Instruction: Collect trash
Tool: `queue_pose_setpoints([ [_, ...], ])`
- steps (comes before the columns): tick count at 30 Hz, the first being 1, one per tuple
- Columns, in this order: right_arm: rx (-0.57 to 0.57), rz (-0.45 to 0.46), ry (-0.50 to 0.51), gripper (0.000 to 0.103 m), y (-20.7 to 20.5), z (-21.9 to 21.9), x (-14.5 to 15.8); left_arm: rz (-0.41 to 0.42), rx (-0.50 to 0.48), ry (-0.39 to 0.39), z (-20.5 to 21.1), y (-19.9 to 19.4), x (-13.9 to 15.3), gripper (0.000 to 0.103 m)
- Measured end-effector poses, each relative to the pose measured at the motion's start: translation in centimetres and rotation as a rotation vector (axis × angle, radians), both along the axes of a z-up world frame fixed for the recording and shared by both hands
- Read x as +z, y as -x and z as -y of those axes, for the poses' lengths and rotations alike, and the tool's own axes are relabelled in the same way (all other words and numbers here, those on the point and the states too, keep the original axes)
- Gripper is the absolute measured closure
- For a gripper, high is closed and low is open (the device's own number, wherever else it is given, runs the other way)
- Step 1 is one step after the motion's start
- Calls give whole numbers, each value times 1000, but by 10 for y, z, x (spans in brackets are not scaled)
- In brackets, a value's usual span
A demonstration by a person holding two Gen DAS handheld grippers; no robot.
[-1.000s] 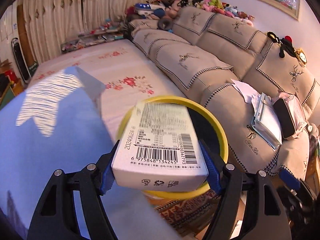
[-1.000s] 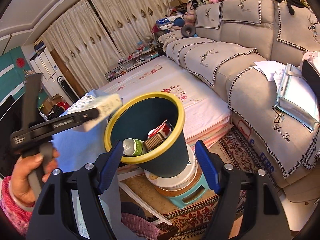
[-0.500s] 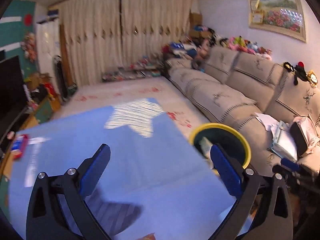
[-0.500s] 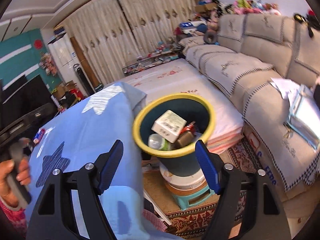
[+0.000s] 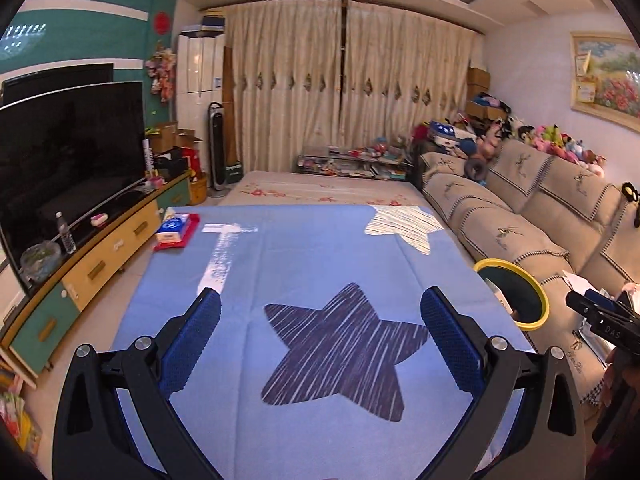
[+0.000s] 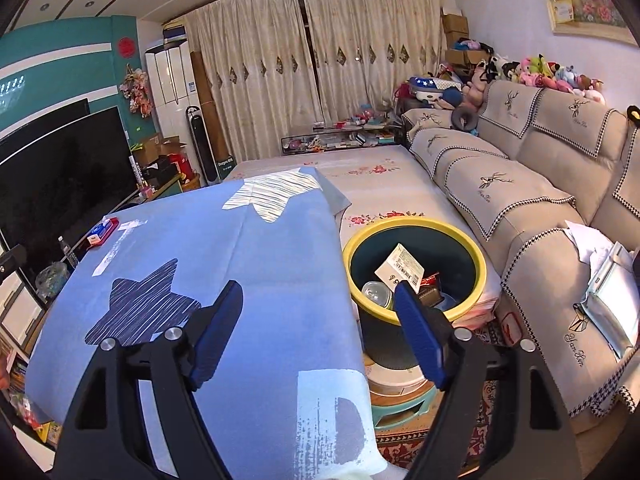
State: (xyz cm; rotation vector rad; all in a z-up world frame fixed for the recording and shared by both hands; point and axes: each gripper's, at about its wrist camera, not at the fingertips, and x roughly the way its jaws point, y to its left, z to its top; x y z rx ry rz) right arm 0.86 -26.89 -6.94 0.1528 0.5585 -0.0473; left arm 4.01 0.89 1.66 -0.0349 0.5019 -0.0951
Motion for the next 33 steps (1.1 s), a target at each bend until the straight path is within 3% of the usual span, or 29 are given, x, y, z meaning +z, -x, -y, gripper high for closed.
queue_pose_setpoints([
  [33, -8, -5, -8, 29, 2, 2, 2, -15, -24, -23, 21, 3, -5, 5],
])
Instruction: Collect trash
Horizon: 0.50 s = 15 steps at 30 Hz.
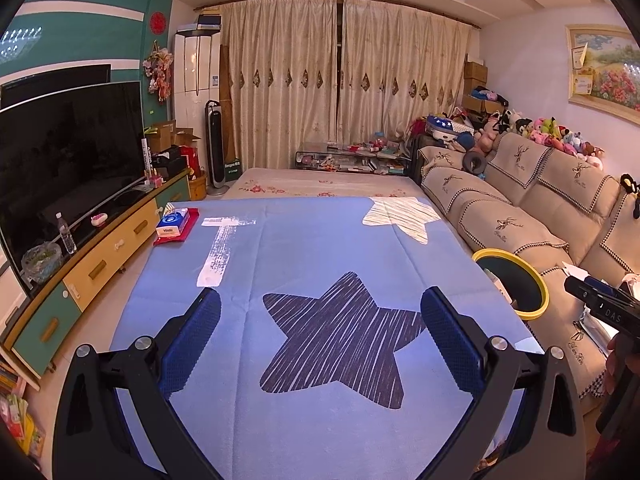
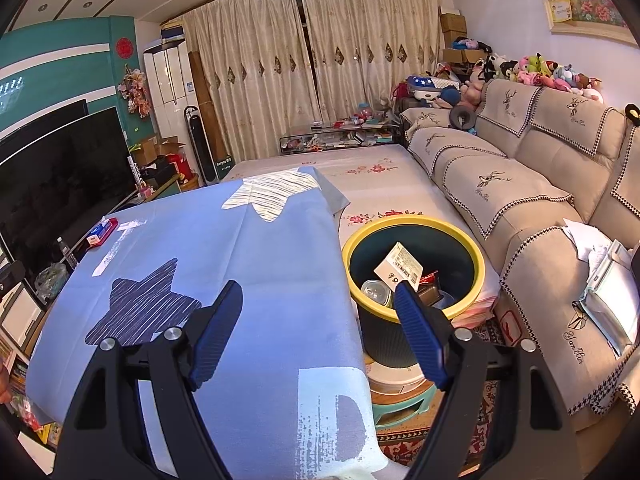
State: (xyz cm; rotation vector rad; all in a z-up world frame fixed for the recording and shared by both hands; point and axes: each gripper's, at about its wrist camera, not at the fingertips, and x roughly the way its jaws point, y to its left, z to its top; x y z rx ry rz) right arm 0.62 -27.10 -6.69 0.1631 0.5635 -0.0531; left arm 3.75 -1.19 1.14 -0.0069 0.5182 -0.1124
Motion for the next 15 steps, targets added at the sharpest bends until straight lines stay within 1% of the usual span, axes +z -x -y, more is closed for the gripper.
queue_pose_setpoints([
  [15, 2, -5, -5, 29, -3, 0, -3, -9, -8, -5, 4, -3, -3, 5],
])
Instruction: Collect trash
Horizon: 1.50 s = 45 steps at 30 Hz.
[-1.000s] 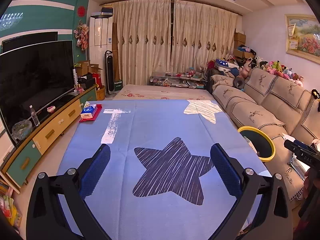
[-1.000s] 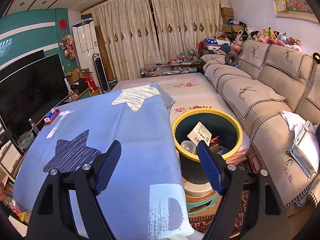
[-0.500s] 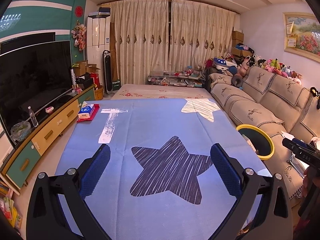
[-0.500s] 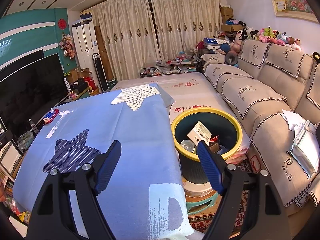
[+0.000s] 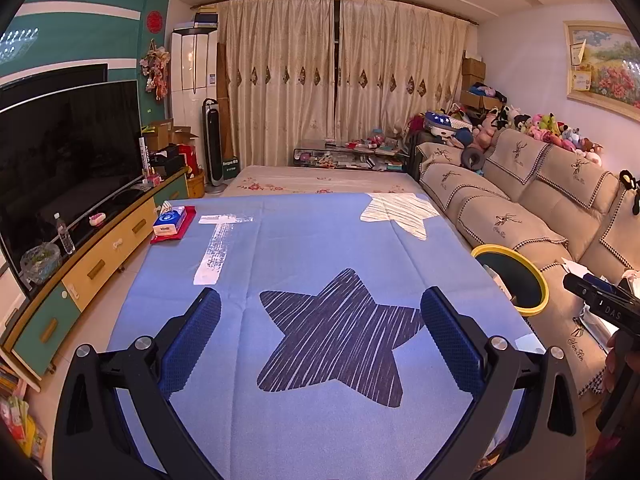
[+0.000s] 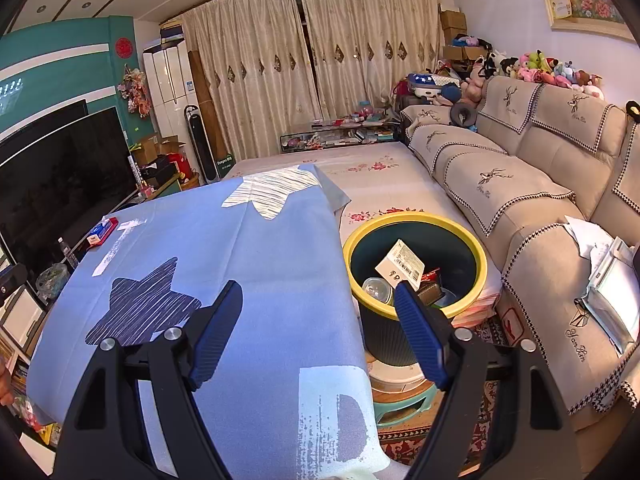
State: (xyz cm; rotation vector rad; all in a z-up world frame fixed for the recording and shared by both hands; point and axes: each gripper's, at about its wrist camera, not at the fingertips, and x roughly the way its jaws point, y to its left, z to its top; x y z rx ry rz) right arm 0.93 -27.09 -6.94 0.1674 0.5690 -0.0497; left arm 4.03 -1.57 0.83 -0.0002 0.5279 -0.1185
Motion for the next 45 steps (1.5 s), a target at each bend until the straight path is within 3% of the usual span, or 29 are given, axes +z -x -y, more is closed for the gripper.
queue_pose_setpoints([
  [45, -1, -9, -7, 29, 0, -4, -6, -19, -7, -19, 6, -7, -6, 5],
])
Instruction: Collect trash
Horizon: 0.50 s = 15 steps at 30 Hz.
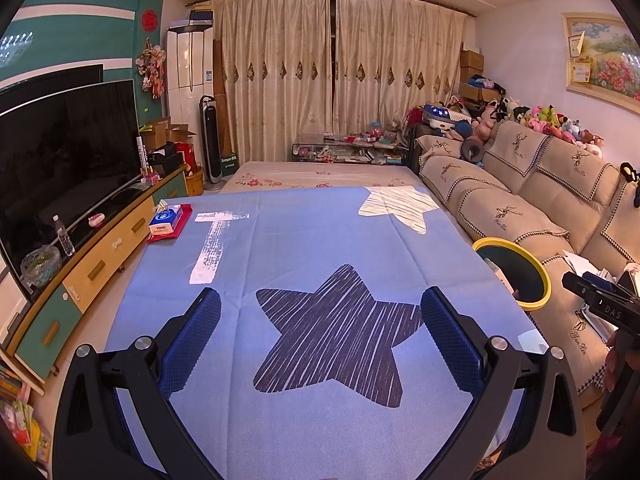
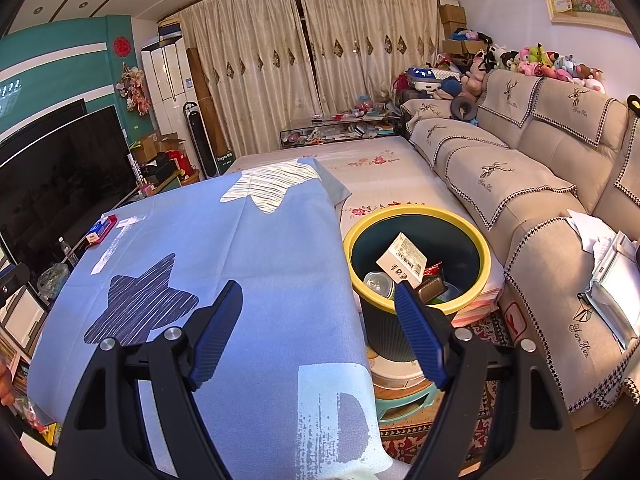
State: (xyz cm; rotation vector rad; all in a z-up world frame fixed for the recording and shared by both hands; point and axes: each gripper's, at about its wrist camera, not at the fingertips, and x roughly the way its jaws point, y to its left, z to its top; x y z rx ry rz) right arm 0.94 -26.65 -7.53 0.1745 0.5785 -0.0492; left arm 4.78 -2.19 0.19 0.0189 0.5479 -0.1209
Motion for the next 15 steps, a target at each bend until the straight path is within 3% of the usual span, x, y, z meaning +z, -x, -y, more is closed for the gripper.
queue_pose_setpoints([
  [15, 1, -6, -4, 29, -1, -1, -5, -15, -11, 13, -1, -6, 2, 5],
])
